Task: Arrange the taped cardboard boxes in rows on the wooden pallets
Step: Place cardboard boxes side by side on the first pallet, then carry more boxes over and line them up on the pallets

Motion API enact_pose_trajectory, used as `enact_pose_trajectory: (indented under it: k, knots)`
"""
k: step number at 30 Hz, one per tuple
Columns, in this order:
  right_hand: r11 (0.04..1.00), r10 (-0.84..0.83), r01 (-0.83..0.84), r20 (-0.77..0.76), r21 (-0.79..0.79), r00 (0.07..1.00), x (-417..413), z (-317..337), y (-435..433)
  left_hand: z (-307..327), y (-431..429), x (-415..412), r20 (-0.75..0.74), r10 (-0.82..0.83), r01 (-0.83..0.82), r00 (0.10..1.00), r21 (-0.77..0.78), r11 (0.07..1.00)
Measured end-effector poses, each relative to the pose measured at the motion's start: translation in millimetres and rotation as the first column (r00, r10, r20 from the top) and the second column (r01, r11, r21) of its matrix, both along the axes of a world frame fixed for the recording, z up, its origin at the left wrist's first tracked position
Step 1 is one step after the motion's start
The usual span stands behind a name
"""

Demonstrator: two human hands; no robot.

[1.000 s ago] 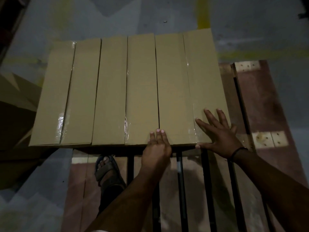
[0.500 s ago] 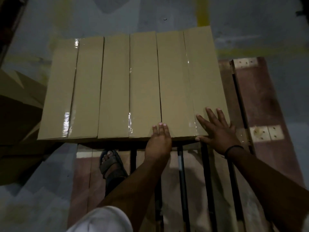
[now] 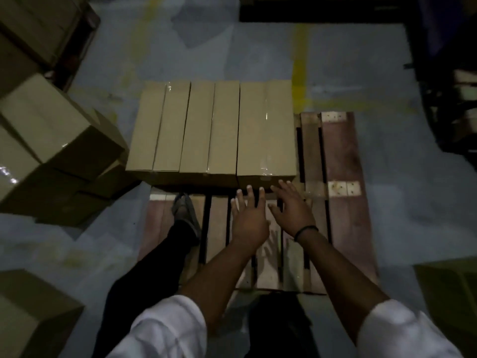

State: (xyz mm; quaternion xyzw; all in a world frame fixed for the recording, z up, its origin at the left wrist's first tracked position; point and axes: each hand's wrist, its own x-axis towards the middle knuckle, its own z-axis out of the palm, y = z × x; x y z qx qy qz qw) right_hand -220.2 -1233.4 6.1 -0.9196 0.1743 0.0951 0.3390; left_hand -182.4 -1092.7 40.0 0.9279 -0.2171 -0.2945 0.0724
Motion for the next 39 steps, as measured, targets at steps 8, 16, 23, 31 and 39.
enact_pose_trajectory:
  k: [8, 16, 23, 31, 39]
  knots:
    - [0.992, -0.016, 0.037, 0.164, -0.125, 0.986, -92.3, 111.9, -5.5, 101.7, 13.9, -98.2, 0.089, 0.033, -0.026, 0.995, -0.078, 0.997]
    - [0.984, -0.094, 0.133, 0.290, -0.118, 0.952, -176.5, 155.8, 29.2, 138.9, 44.5, -167.9, 0.135, -0.077, 0.100, 0.988, -0.173, 0.980]
    - [0.969, -0.133, 0.204, 0.404, -0.139, 0.905, -283.0, 164.2, 74.4, 147.7, 94.6, -235.0, 0.153, -0.082, 0.122, 0.985, -0.271, 0.955]
    - [0.945, -0.083, 0.207, 0.429, -0.251, 0.899, -355.3, 209.8, 92.3, 180.4, 116.0, -307.3, 0.140, -0.031, 0.086, 0.990, -0.407, 0.909]
    - [0.876, -0.168, 0.349, 0.468, -0.333, 0.867, -428.1, 243.6, 45.5, 201.2, 41.0, -355.2, 0.251, -0.166, 0.281, 0.954, -0.543, 0.792]
